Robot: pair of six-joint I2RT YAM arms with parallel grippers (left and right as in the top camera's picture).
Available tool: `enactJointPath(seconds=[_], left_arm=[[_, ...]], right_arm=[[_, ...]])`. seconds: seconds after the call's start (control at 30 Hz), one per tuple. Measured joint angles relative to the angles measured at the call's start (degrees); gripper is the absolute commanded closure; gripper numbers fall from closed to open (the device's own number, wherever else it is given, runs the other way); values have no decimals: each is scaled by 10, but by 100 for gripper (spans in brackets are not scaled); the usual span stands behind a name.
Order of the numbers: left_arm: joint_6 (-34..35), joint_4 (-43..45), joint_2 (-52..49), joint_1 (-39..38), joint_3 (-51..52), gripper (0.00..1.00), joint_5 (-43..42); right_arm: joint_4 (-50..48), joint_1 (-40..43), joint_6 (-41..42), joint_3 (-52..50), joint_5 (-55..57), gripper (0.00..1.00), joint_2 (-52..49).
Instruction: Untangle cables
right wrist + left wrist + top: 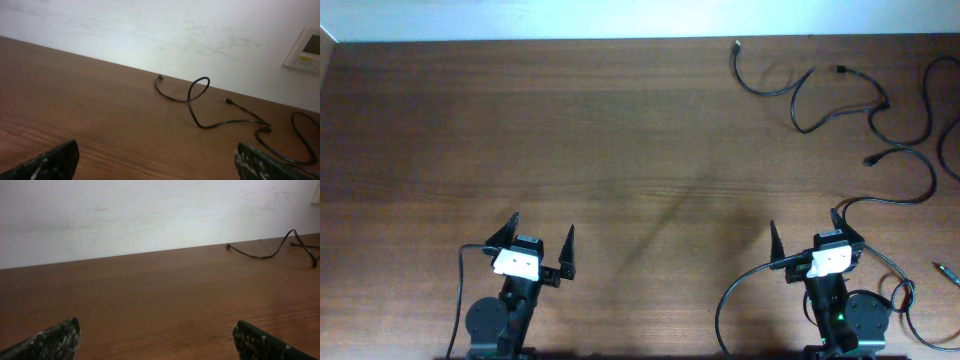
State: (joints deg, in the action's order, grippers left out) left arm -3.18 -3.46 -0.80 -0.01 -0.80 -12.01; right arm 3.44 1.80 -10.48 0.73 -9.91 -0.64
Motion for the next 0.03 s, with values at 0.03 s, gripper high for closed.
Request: enactJointPath(seconds=[0.03], left_arm=[[0,0,0,0,0,1,0]], right_arm=[[0,0,0,0,0,1,0]])
